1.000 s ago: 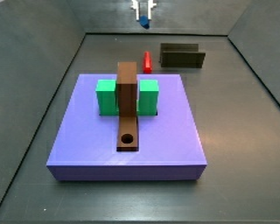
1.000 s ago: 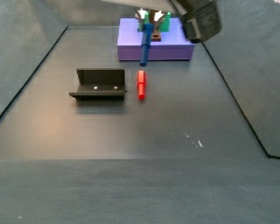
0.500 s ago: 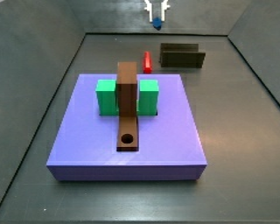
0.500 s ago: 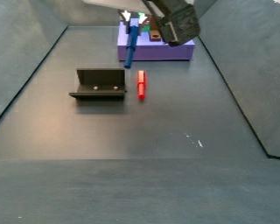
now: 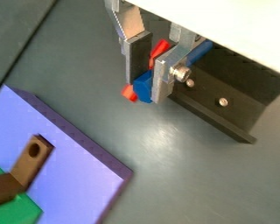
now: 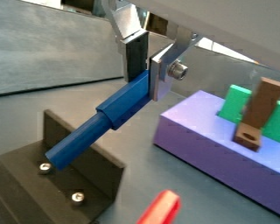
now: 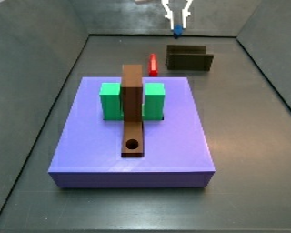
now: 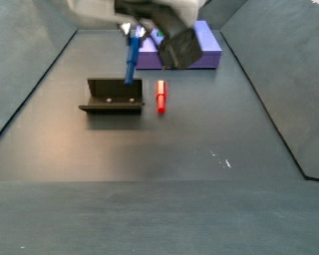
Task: Pick up the blue object. Move up. Place the blue object on the fixture. Regrasp the blue object. Move to above the board. Insert the blue object.
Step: Place the blue object on the fixture.
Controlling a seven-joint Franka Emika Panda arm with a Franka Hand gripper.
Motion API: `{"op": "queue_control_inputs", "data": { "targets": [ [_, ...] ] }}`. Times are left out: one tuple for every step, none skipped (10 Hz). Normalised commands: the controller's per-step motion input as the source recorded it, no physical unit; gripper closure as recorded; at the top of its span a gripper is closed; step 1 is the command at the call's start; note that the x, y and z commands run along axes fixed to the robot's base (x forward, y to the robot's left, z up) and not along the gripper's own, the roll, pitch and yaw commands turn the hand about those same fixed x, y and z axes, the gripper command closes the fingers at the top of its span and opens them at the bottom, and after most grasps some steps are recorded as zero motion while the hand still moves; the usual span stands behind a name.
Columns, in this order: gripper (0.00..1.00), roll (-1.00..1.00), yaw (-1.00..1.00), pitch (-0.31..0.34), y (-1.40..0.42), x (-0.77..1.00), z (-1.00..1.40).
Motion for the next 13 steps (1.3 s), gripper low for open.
{"op": "queue_control_inputs", "data": {
  "targets": [
    [1.00, -0.27, 0.00, -0.066, 0.09, 0.54, -0.41],
    [1.00, -0.24, 0.00, -0.080, 0.11, 0.49, -0.39],
    [1.00, -0.16, 0.00, -0.029, 0.07, 0.46, -0.31],
    [1.00, -0.14, 0.00, -0.017, 0.07, 0.46, -0.30],
    [1.00, -0.16, 0.03, 0.000, 0.05, 0.45, -0.25],
    [1.00, -0.05, 0.12, 0.000, 0.03, 0.25, -0.10],
    [1.00, -0.05, 0.10, 0.000, 0.03, 0.19, -0.10],
    [1.00, -0.06, 0.11, 0.000, 0.04, 0.17, -0.12],
    [1.00, -0.02, 0.14, 0.000, 0.02, 0.15, -0.10],
    [1.00, 0.02, 0.14, 0.000, 0.00, 0.12, -0.03],
    [1.00, 0.23, -0.01, 0.000, 0.00, 0.05, -0.02],
    [1.00, 0.21, -0.09, 0.011, 0.00, 0.01, 0.00],
    [1.00, 0.17, -0.07, 0.017, 0.00, 0.03, 0.00]
  ]
}}
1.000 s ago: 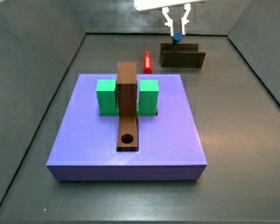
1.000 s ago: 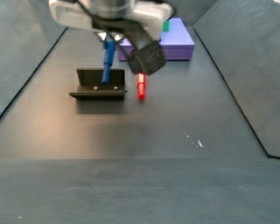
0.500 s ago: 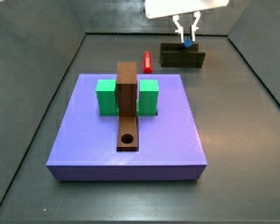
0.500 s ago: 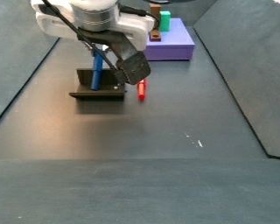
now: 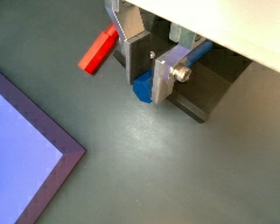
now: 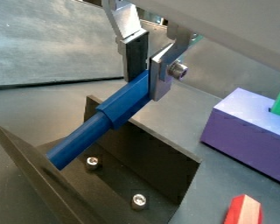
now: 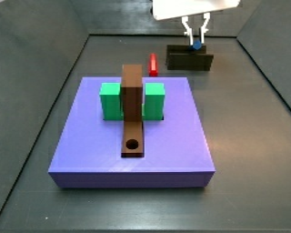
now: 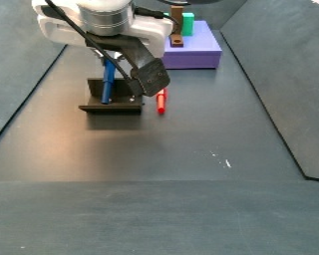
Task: Pick up the blue object. Move up. Place the blue object on the fixture. Regrasp the blue object. Move to above the board. Insert the blue object.
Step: Place the blue object on the fixture.
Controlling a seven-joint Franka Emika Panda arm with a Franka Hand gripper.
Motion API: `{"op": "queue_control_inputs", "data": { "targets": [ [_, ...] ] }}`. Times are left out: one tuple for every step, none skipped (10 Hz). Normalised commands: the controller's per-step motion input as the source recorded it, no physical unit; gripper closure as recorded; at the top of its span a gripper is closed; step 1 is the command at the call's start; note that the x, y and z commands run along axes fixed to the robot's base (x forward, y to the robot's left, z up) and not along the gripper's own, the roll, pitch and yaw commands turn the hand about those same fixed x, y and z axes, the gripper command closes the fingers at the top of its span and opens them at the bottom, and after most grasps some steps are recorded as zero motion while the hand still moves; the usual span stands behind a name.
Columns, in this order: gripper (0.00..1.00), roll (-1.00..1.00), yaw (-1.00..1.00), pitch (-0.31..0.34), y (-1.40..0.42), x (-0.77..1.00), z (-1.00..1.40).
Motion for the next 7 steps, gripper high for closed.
{"op": "queue_control_inputs", "data": {
  "targets": [
    [1.00, 0.17, -0.13, 0.023, 0.00, 0.02, 0.00],
    [1.00, 0.16, -0.18, 0.026, -0.01, 0.04, 0.00],
    [1.00, 0.08, 0.00, 0.003, 0.00, 0.00, 0.00],
    [1.00, 0.00, 0.00, 0.014, 0.00, 0.02, 0.00],
    [1.00, -0.16, -0.02, 0.029, 0.00, 0.08, 0.00],
    [1.00, -0.29, 0.00, 0.091, 0.00, 0.10, -0.02],
    [1.00, -0.55, 0.00, 0.086, 0.00, 0.07, -0.11]
  ]
}}
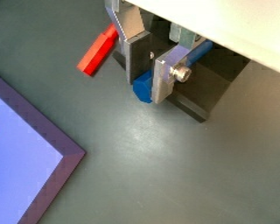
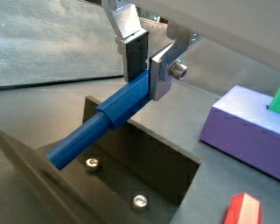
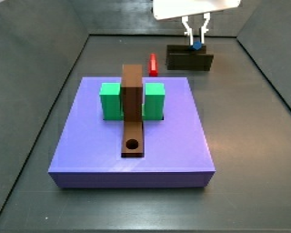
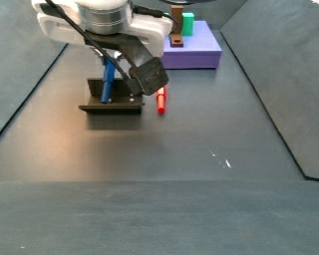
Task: Pick up the blue object. Move up. Place the blue object on the fixture. Regrasp the blue object. Move to above the board. Insert the blue object.
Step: Place the blue object on the fixture.
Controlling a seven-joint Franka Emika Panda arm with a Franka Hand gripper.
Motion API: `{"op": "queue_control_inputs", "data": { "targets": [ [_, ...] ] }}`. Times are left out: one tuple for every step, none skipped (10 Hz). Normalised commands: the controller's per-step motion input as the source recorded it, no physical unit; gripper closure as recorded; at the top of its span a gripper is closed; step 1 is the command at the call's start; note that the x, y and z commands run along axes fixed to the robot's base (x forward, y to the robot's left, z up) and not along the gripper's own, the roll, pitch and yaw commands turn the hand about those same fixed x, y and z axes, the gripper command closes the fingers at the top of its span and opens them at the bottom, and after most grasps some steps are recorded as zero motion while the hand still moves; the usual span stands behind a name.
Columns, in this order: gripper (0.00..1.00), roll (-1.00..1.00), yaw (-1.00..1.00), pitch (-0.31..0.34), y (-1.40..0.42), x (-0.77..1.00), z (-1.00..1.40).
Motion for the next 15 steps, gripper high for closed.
{"op": "queue_control_inputs", "data": {
  "targets": [
    [1.00, -0.73, 0.00, 0.074, 0.00, 0.07, -0.15],
    [1.00, -0.71, 0.00, 0.060, 0.00, 0.06, -0.13],
    [1.00, -0.05, 0.00, 0.011, 0.00, 0.04, 0.00],
    [1.00, 0.00, 0.00, 0.000, 0.01, 0.01, 0.00],
    [1.00, 0.00, 0.00, 0.000, 0.02, 0.00, 0.00],
    [1.00, 0.00, 0.00, 0.000, 0.03, 0.00, -0.02],
    [1.00, 0.00, 0.00, 0.000, 0.06, 0.00, 0.00],
    [1.00, 0.00, 0.00, 0.020, 0.13, 0.00, -0.03],
    [1.00, 0.00, 0.00, 0.009, 0.11, 0.00, -0.01],
    [1.00, -0.03, 0.00, 0.000, 0.09, 0.00, -0.02],
    [1.00, -0.03, 0.00, 0.000, 0.05, 0.00, -0.01],
    [1.00, -0.08, 0.00, 0.000, 0.05, 0.00, -0.02],
    [1.00, -0.08, 0.00, 0.000, 0.03, 0.00, -0.02],
    [1.00, -0.07, 0.00, 0.000, 0.02, 0.00, -0.03],
    [1.00, -0.03, 0.00, 0.000, 0.03, 0.00, 0.00]
  ]
}}
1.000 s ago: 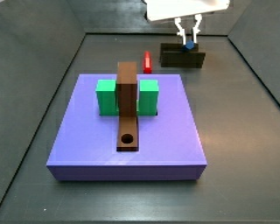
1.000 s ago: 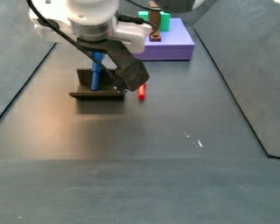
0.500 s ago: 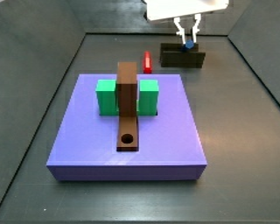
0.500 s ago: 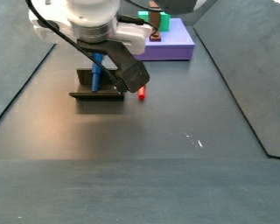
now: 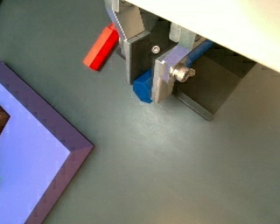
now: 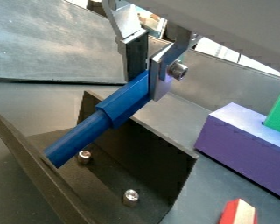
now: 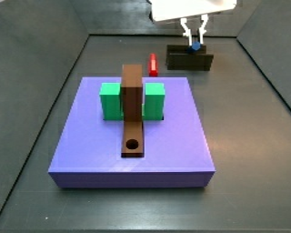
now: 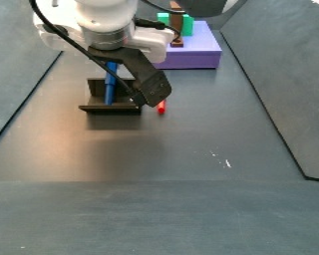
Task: Pick up the blue object. Move up. Place the blue object on the fixture. Regrasp the blue object. Move to above the board. Insert the blue object.
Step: Place the blue object on the fixture.
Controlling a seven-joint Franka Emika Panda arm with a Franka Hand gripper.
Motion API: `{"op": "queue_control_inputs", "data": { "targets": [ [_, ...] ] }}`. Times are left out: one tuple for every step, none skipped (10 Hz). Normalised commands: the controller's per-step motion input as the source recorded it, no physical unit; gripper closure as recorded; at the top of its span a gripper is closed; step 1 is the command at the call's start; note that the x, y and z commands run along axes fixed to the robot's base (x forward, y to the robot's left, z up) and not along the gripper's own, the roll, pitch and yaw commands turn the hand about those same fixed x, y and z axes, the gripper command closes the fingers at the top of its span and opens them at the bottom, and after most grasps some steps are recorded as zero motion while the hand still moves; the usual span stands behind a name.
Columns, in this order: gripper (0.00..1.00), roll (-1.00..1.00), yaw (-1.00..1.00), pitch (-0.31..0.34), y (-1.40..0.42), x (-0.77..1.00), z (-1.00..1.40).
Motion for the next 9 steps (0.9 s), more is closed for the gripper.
{"op": "queue_control_inputs", "data": {
  "targets": [
    [1.00, -0.08, 0.00, 0.000, 0.03, 0.00, 0.00],
    [1.00, -0.40, 0.00, 0.017, 0.06, 0.02, 0.00],
    [1.00, -0.53, 0.00, 0.000, 0.05, 0.01, 0.00],
    [1.00, -0.60, 0.00, 0.000, 0.01, 0.05, 0.00],
    [1.00, -0.56, 0.00, 0.000, 0.00, 0.03, -0.03],
    [1.00, -0.23, 0.00, 0.000, 0.01, 0.00, -0.05],
    [1.00, 0.00, 0.00, 0.000, 0.00, 0.00, -0.06],
    [1.00, 0.02, 0.00, 0.000, 0.00, 0.00, -0.09],
    [1.00, 0.26, 0.00, 0.000, 0.00, 0.00, -0.15]
  ]
}}
